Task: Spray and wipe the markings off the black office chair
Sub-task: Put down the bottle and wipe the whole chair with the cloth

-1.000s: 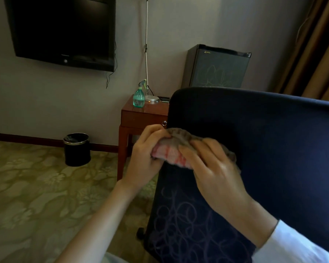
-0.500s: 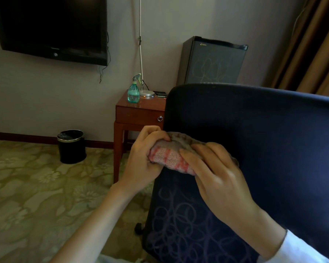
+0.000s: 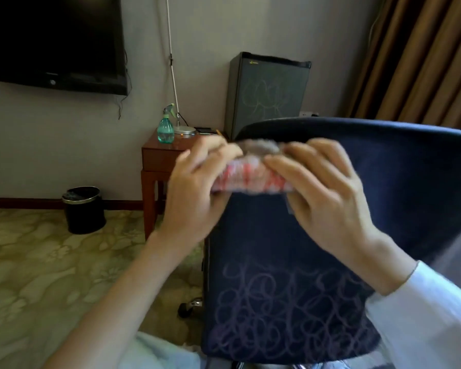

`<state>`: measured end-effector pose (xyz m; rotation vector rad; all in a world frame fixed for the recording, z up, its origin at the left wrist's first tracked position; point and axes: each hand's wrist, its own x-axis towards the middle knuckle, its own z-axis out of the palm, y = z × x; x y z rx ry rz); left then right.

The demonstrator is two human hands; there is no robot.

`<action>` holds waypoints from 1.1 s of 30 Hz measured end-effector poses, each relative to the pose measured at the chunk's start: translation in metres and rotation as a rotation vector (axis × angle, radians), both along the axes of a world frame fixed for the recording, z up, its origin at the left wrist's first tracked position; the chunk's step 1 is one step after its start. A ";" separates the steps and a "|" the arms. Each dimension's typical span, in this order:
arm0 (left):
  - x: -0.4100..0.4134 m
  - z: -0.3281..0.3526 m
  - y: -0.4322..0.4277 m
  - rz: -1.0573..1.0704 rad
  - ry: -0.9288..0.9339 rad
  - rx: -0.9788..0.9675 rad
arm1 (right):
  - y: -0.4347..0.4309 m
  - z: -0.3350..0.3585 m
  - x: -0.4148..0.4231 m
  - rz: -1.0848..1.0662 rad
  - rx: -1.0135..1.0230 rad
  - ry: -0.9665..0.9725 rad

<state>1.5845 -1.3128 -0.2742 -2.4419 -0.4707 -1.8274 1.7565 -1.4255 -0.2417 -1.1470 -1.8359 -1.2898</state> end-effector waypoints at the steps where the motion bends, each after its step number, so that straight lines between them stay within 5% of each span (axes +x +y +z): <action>1: 0.000 0.015 -0.002 0.028 -0.019 0.042 | -0.003 0.012 -0.001 0.004 0.043 0.000; 6: 0.003 0.031 -0.003 -0.010 -0.087 0.040 | -0.006 0.021 -0.002 0.003 0.100 0.000; 14: 0.015 -0.120 0.003 -0.084 0.013 -0.197 | 0.007 -0.126 0.021 -0.046 -0.256 0.053; 18: 0.010 -0.164 0.004 0.036 0.108 -0.107 | 0.005 -0.176 0.019 -0.061 -0.364 0.130; 23: 0.006 -0.132 0.013 0.071 0.051 -0.054 | 0.011 -0.121 0.007 -0.031 -0.257 0.109; 29: -0.010 -0.010 0.023 0.015 -0.052 0.017 | 0.016 -0.013 -0.015 -0.007 -0.011 0.093; 33: -0.006 -0.031 0.024 -0.063 -0.011 -0.081 | 0.024 -0.040 -0.014 -0.024 -0.008 0.074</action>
